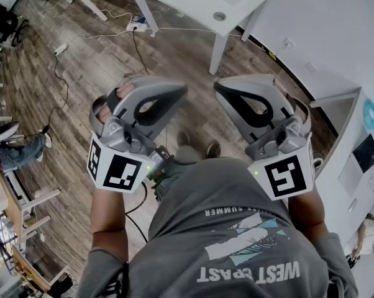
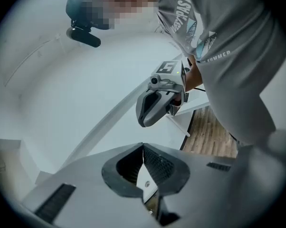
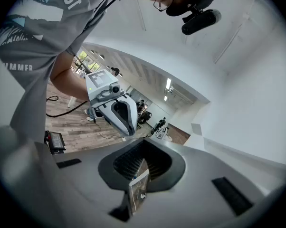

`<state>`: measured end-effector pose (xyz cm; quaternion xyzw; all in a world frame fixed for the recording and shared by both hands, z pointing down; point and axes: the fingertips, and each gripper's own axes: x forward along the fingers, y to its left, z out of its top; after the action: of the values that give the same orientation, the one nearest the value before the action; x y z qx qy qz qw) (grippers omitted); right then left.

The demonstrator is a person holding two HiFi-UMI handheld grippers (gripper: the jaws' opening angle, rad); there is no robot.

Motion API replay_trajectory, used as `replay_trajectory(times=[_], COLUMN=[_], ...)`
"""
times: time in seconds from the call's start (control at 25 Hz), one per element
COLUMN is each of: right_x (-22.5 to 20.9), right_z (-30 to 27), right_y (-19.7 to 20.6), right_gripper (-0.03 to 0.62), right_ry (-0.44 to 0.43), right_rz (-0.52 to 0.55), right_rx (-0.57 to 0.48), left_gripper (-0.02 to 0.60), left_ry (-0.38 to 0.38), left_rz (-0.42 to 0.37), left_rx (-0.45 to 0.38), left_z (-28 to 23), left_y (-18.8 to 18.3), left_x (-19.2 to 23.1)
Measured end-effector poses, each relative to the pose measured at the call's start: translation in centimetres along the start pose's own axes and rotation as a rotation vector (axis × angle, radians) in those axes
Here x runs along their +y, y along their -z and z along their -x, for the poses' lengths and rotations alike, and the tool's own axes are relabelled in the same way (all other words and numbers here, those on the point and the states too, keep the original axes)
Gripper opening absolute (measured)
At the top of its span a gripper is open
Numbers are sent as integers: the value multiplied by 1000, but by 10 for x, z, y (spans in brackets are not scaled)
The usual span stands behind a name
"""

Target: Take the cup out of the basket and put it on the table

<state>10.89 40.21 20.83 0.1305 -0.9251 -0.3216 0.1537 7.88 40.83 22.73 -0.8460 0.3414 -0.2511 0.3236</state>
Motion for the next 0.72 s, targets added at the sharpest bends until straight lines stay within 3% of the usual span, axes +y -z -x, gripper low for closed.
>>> replay_trajectory(times=[0.72], right_x=[-18], right_z=[29], right_y=[21], right_gripper=[12], right_ry=[-12], right_rz=[-68], right_rx=[-26], left_gripper=[9], left_ry=[16], left_rz=[0], left_rx=[31], left_z=[-35], left_y=[-21], left_x=[-7])
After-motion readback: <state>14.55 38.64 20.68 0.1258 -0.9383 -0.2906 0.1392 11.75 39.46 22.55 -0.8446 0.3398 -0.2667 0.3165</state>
